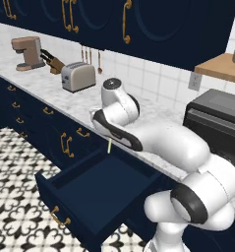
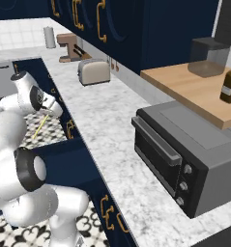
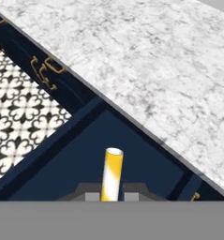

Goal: Take a straw from the drawer in front and place it inside the glass cup on the dining counter.

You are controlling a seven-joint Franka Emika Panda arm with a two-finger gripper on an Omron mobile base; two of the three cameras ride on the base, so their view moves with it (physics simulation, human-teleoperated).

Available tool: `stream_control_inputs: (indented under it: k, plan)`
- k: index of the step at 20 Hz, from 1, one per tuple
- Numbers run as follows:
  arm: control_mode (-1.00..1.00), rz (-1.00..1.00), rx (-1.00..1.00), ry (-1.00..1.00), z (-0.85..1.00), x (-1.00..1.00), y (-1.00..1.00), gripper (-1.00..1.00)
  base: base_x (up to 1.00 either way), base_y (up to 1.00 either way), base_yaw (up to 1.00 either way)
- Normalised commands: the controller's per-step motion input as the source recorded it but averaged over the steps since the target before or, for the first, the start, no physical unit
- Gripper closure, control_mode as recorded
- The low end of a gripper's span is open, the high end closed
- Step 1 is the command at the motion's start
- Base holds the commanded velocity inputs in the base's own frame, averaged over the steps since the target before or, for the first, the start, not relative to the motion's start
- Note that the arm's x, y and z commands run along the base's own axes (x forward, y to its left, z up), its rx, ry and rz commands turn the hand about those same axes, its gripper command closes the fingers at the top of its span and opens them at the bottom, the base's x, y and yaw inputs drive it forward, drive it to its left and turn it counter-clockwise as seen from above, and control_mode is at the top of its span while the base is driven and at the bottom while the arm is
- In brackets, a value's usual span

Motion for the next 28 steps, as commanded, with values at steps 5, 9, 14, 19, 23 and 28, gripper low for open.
stream_control_inputs:
  k: [5, 9, 14, 19, 23, 28]
  plan:
    - [-1.0, 0.07, 0.06, 0.0, 0.0, -0.51, -0.39, 1.0, 0.0, 0.0, 0.0]
    - [-1.0, 0.03, 0.07, 0.0, -0.12, -0.44, -0.18, 1.0, 0.0, 0.0, 0.0]
    - [1.0, 0.0, 0.0, 0.0, 0.0, 0.0, 0.0, 1.0, -0.96, 0.05, 0.04]
    - [1.0, 0.0, 0.0, 0.0, 0.0, 0.0, 0.0, 1.0, -1.0, 0.38, 0.19]
    - [1.0, 0.0, 0.0, 0.0, 0.0, 0.0, 0.0, 1.0, -0.38, 0.7, 0.76]
    - [1.0, 0.0, 0.0, 0.0, 0.0, 0.0, 0.0, 1.0, -0.02, 0.83, 0.83]
